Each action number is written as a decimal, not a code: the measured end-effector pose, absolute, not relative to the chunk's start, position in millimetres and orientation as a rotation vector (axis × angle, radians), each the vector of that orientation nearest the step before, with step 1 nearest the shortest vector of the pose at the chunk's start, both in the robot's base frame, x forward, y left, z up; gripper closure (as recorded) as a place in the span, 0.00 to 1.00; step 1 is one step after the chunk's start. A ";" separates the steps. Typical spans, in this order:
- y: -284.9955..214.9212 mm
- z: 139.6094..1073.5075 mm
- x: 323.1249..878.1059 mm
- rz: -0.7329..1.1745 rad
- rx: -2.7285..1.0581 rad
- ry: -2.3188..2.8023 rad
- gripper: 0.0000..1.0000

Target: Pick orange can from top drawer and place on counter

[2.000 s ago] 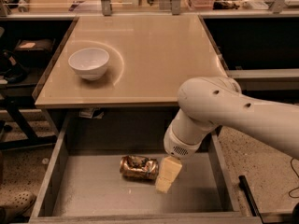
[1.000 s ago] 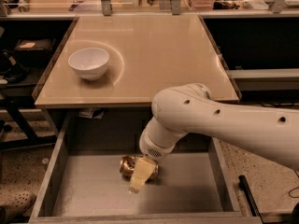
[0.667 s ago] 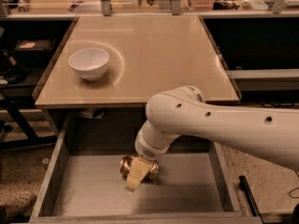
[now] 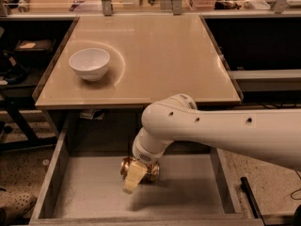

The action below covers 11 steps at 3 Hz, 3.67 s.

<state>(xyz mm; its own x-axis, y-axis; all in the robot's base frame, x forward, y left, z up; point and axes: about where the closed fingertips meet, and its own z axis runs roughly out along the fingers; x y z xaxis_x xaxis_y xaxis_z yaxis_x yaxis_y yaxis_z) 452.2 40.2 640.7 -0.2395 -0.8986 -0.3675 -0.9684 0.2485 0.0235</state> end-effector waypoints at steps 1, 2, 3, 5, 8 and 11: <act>35.8 618.9 453.9 0.354 -1.728 2.271 0.00; 31.1 600.3 454.4 0.357 -1.719 2.298 0.00; 29.1 589.0 454.6 0.362 -1.714 2.314 0.18; 29.1 588.9 454.6 0.362 -1.714 2.314 0.64; 6.6 658.3 454.6 0.333 -1.652 2.330 1.00; -43.1 797.5 483.2 0.104 -1.597 2.386 1.00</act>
Offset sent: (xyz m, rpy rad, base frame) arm 0.0040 -0.0155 -0.0627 -0.0305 0.0482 -0.0472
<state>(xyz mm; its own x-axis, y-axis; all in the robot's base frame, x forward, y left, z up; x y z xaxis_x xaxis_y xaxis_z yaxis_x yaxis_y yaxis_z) 483.2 -43.1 797.5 -0.3575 -0.8970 -0.2602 -0.9162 0.3908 -0.0884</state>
